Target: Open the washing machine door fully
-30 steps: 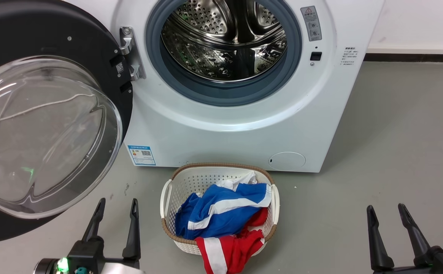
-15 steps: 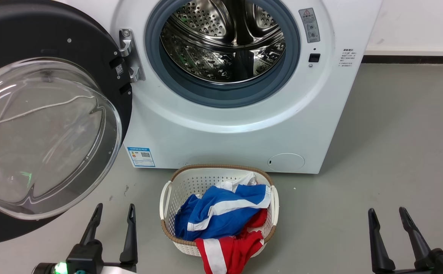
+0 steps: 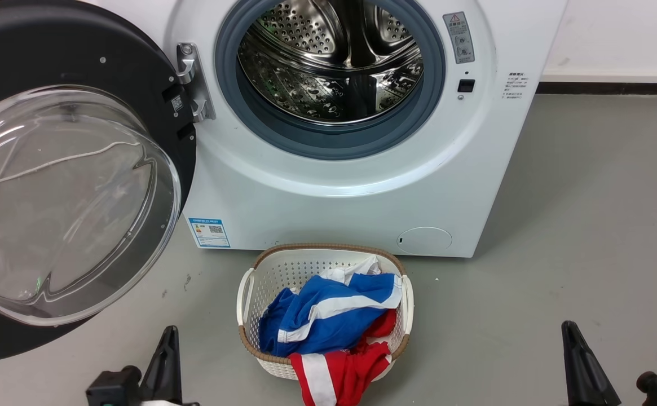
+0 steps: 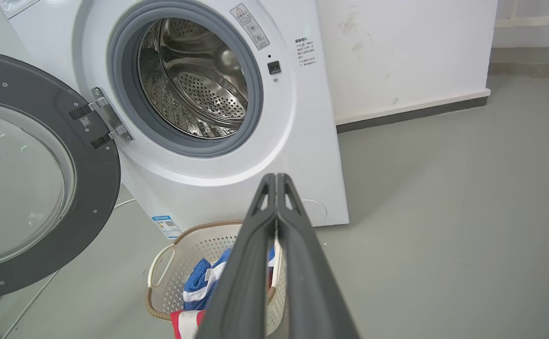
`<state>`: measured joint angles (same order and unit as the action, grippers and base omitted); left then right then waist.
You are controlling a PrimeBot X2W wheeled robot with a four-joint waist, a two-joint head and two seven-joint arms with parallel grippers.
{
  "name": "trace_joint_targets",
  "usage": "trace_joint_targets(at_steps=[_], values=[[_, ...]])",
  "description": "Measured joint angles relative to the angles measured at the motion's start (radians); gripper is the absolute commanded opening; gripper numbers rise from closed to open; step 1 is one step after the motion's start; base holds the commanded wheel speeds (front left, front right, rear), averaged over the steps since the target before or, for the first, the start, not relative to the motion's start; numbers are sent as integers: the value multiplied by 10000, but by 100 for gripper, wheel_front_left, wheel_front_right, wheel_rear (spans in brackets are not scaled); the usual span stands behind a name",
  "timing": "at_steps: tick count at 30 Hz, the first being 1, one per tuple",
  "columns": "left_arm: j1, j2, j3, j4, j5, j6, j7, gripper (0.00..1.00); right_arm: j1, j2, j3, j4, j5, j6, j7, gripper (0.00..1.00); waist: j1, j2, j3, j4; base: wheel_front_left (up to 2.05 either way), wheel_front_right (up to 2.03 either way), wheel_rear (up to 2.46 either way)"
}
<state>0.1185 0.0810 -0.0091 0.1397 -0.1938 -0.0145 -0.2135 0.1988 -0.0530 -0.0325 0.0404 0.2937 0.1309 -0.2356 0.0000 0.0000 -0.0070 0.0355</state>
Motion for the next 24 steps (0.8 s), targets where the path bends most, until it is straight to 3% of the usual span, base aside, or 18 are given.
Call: trace_joint_targets(at_steps=[24], values=[[-641, -104, 357, 297, -4326, -332, 976, 0, -909, -180, 50, 617, 4265, -2, 851, 0, 0, 0, 21, -74, 0, 0, 0]])
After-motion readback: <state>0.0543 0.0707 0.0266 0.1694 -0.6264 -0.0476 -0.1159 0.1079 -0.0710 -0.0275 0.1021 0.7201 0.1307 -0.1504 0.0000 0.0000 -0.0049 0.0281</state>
